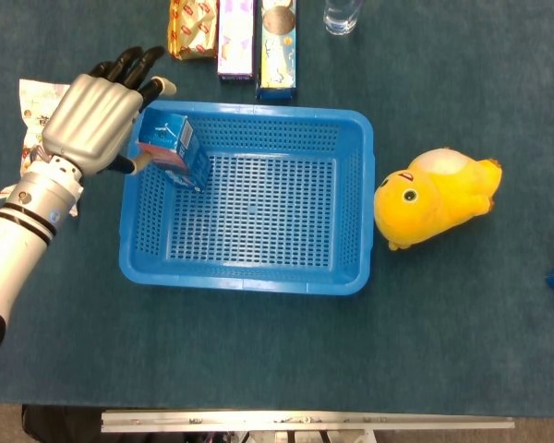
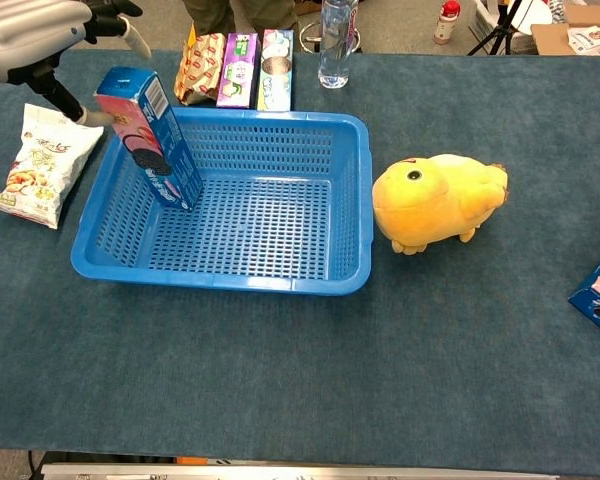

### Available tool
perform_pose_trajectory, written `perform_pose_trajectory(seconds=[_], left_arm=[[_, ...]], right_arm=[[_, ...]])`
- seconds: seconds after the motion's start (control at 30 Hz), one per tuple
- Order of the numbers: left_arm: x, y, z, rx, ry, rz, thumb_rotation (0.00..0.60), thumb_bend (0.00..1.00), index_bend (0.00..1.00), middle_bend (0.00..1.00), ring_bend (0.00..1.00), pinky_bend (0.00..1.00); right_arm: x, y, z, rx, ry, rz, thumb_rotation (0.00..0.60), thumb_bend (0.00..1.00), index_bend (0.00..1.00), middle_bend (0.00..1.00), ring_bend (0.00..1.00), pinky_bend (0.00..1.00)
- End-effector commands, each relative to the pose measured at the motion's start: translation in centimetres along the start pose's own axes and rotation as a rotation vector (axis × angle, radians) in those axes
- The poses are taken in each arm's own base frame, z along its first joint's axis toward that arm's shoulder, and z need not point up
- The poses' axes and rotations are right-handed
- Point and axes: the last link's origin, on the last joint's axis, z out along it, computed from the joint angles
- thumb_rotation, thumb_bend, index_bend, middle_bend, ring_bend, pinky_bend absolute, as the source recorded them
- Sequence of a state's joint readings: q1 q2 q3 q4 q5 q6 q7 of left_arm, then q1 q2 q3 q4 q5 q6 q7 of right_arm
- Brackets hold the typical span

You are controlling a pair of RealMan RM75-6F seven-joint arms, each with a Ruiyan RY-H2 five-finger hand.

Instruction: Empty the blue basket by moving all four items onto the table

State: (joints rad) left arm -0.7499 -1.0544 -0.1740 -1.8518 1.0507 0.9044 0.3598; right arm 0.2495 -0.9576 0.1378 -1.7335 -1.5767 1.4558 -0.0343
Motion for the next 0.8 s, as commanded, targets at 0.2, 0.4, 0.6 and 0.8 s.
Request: perform_pose_trajectory(seconds=[0.2, 0.4, 0.6, 0.8], left_arm=[[-0.2, -0.18, -0.14, 0.008, -0.008, 0.001, 0.6, 0.2, 0.34, 0.0, 0.0, 0.21], [-0.39, -0.34, -0.14, 0.016, -0.009, 0.001, 0.6, 0.2, 0.45, 0.0, 0.0, 0.21], [-0.43, -0.37, -0.22, 0.019, 0.011, -0.002, 0.6, 0.2, 0.6, 0.0, 0.0, 0.21], [-0.44, -0.24, -0.68, 0.014, 0.022, -0.018, 0.6, 0.2, 0.68, 0.0, 0.0, 0.21]], right_arm=[[-0.06, 0.05, -0.04, -0.001, -0.002, 0.003, 0.6, 0.0, 0.05, 0.2, 0.24, 0.38], [-0.11, 0.1, -0.05, -0.004, -0.003, 0.005, 0.6, 0.0, 0.05, 0.2, 0.24, 0.38], [-0.13, 0.12, -0.04, -0.003, -0.002, 0.006, 0.6, 0.0, 0.05, 0.2, 0.24, 0.38], [-0.14, 0.21, -0.13, -0.007, -0.002, 0.009, 0.6, 0.0, 0.05, 0.2, 0.24, 0.38]])
